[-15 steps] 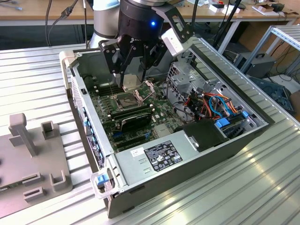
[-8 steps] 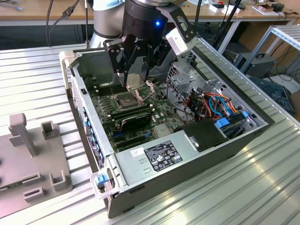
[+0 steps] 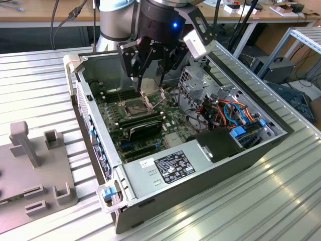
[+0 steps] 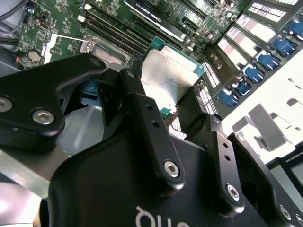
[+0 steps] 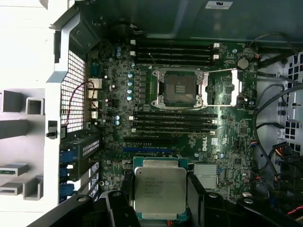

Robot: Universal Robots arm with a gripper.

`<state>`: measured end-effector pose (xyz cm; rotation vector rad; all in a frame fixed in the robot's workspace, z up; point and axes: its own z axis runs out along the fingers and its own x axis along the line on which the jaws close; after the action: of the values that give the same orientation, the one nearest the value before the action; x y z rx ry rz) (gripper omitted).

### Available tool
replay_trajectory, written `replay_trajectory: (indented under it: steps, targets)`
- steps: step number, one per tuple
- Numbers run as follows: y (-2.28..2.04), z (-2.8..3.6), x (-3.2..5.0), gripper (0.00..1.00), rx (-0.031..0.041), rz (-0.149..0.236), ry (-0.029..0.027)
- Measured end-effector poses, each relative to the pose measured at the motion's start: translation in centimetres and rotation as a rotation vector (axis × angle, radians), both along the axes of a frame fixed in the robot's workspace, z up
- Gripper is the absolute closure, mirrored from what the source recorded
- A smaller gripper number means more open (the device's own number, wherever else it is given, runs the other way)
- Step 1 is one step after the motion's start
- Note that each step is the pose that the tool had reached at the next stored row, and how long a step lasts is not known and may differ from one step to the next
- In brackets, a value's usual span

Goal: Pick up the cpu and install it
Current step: 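Pick up the cpu and move it towards the insertion slot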

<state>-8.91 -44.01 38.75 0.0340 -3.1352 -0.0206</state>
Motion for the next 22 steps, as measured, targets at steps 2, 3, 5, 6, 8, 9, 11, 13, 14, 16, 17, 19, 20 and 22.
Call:
replay_trajectory:
  steps: [2,3,5,6,8,9,11,13,14,16,17,19,20,22]
  targets:
    - [0.0,-0.01,0.19,0.46,0.0,0.0,0.0]
    - [0.0,-0.01,0.32,0.46,0.0,0.0,0.0]
    - [0.0,-0.01,0.55,0.46,0.0,0.0,0.0]
    - [0.0,-0.02,0.77,0.46,0.0,0.0,0.0]
    - [0.0,-0.02,0.97,0.46,0.0,0.0,0.0]
    - [0.0,-0.02,1.15,0.46,-0.0001,0.0,0.0]
    - [0.0,-0.03,1.38,0.46,0.0,0.0,0.0]
    - [0.0,-0.03,1.6,0.46,0.0,0.0,0.0]
    - [0.0,-0.03,1.8,0.46,0.0,0.0,0.0]
    - [0.0,-0.04,2.1,0.46,0.0001,0.0,-0.0001]
    - [0.0,-0.05,2.27,0.46,0.0001,0.0,-0.0001]
    - [0.0,-0.07,2.58,0.46,0.0,0.0,0.0]
    - [0.0,-0.08,2.78,0.46,0.0,0.0,0.0]
    - [0.0,-0.12,3.35,0.46,0.0,0.0,0.0]
